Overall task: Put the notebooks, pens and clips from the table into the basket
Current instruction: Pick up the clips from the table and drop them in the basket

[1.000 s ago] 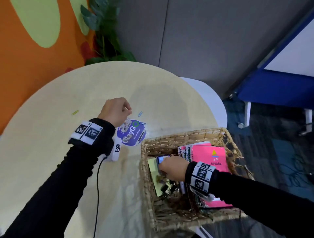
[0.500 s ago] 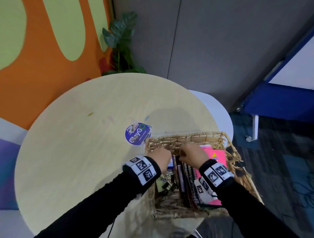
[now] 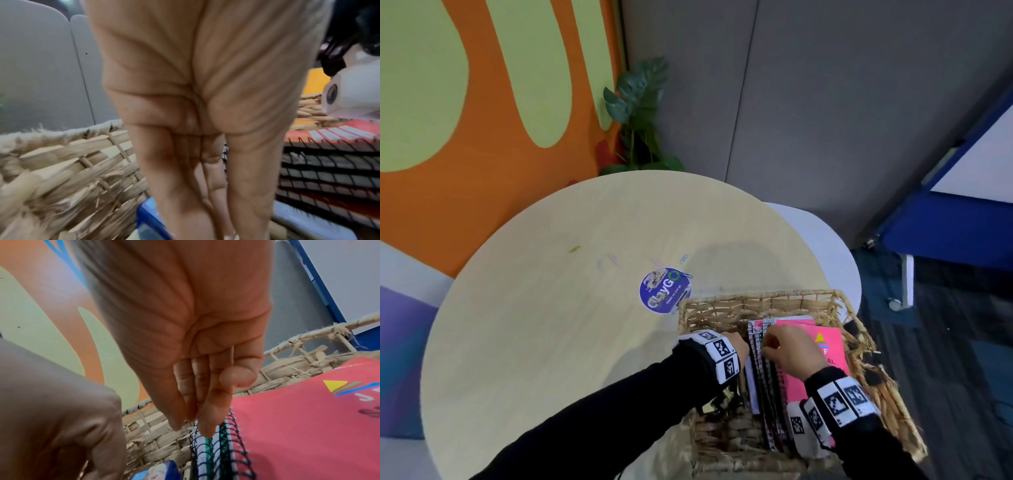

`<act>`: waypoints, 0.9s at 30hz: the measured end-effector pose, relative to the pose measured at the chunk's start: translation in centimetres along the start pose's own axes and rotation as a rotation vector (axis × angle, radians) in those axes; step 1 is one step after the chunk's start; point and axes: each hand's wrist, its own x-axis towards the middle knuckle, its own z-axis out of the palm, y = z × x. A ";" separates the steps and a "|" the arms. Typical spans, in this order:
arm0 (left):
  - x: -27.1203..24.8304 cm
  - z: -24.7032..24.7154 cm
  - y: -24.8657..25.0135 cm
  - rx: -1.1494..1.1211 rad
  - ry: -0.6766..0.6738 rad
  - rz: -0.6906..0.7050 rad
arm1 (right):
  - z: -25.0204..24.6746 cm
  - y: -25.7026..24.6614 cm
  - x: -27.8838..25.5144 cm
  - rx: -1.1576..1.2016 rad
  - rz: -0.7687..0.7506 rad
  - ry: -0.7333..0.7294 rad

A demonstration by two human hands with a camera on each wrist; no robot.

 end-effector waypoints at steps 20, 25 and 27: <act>3.9 -0.5 -23.4 -0.718 0.758 -0.375 | -5.8 -14.3 21.3 -0.333 -0.410 -0.333; 6.9 0.4 -25.5 -0.710 0.766 -0.397 | -2.2 -16.1 24.6 -0.558 -0.322 -0.468; 7.8 0.6 -26.0 -0.702 0.795 -0.405 | -1.4 -16.3 25.5 -0.596 -0.309 -0.477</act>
